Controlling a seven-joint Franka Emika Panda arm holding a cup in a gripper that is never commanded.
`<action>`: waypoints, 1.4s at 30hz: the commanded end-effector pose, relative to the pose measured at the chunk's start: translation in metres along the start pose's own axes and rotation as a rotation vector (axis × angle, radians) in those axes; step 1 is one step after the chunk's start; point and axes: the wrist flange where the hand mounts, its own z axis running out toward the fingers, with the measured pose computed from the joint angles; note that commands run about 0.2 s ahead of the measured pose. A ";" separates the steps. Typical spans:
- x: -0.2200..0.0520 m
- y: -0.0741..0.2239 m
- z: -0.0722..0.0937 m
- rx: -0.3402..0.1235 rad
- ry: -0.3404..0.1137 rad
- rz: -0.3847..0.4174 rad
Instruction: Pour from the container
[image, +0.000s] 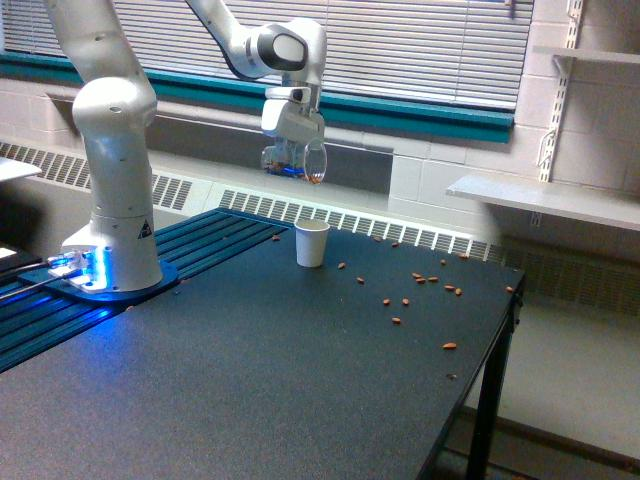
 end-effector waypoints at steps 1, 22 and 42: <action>-0.014 0.002 0.008 0.018 -0.031 0.093; -0.015 -0.003 0.037 0.048 -0.134 0.185; -0.018 -0.008 0.053 0.077 -0.220 0.242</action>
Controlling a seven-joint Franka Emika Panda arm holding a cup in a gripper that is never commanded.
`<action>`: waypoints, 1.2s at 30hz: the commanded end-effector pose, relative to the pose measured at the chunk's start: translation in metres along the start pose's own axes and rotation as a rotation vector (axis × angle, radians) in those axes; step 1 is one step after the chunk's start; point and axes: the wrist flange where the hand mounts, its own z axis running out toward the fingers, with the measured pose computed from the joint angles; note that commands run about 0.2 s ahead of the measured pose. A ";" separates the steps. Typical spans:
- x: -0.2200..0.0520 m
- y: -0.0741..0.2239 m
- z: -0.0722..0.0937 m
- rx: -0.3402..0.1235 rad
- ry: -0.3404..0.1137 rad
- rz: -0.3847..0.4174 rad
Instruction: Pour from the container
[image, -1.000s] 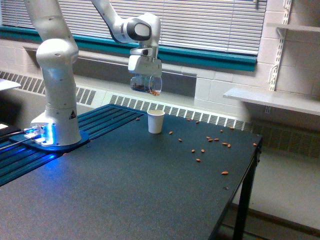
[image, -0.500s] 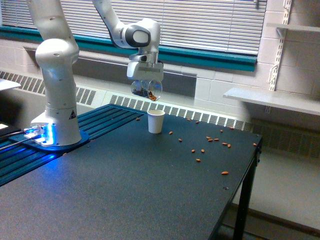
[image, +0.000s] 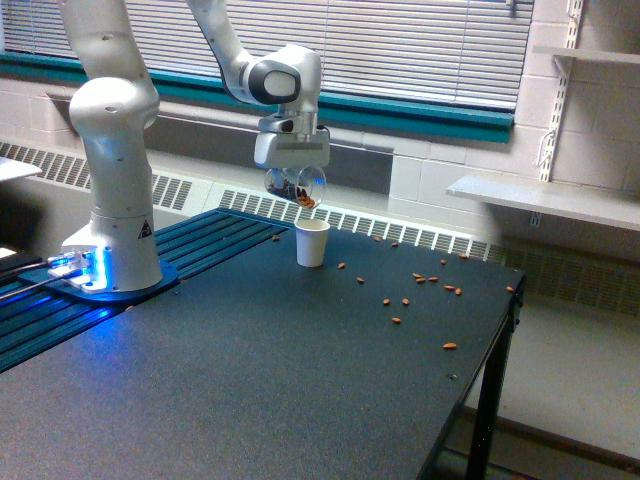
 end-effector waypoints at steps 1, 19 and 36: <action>0.001 0.000 0.006 0.015 -0.031 0.036; 0.002 0.000 0.019 0.032 -0.085 0.076; 0.017 -0.009 0.029 0.029 -0.131 0.072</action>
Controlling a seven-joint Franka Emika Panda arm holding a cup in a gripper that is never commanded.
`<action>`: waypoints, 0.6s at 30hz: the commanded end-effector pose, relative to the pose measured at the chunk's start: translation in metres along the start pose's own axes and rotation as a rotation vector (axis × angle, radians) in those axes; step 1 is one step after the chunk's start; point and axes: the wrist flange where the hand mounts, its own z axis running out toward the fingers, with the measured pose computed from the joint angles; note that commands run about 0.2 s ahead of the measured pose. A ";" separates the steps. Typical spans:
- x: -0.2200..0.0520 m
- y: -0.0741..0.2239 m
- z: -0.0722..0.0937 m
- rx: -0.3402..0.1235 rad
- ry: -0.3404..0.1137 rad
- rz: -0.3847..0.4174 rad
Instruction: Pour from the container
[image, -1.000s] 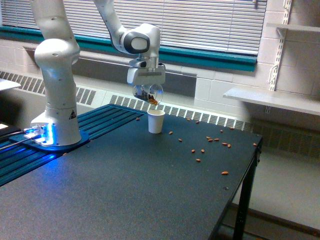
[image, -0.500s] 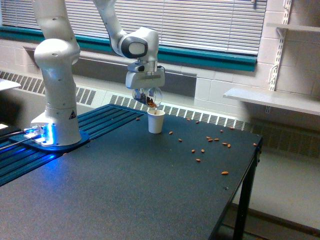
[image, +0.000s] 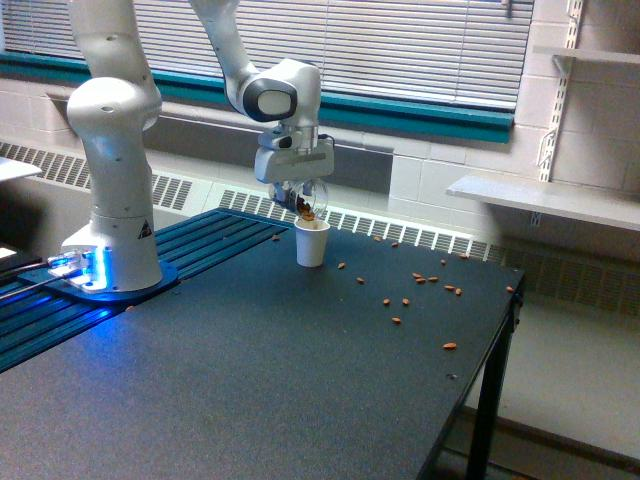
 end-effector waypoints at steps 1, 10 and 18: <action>0.009 -0.005 0.004 0.004 -0.020 -0.012; 0.017 -0.006 0.005 0.006 -0.036 -0.002; 0.020 -0.011 0.004 0.010 -0.048 -0.009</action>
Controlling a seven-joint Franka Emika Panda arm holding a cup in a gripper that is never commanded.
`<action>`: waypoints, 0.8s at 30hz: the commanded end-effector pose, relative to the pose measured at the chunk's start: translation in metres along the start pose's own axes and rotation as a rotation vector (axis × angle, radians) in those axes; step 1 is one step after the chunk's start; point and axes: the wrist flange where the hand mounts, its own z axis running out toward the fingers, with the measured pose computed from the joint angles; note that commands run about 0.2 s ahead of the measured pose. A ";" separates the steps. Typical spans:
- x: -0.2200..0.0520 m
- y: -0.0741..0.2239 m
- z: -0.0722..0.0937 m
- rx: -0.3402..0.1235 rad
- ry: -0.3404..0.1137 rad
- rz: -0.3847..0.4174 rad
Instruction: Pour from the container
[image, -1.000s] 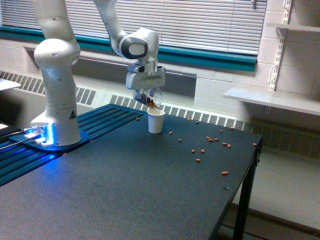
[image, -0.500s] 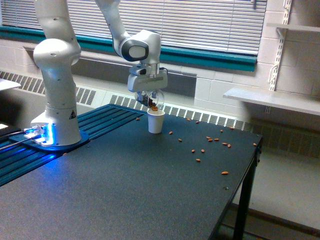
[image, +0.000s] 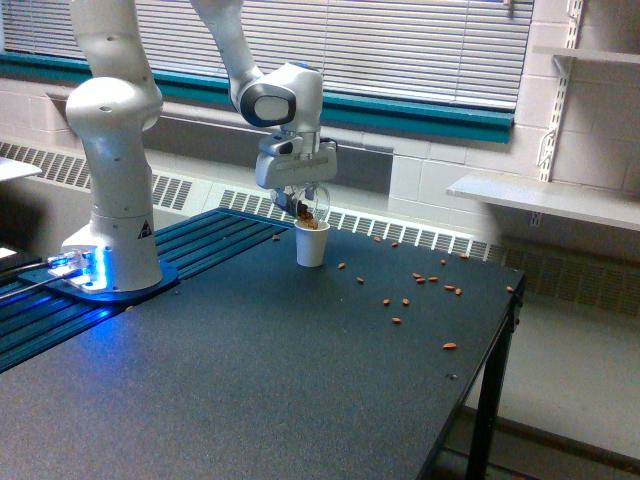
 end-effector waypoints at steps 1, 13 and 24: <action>0.004 -0.006 -0.002 0.009 -0.012 -0.034; 0.001 -0.014 -0.005 0.021 -0.018 -0.047; -0.002 -0.016 -0.004 0.024 -0.026 -0.049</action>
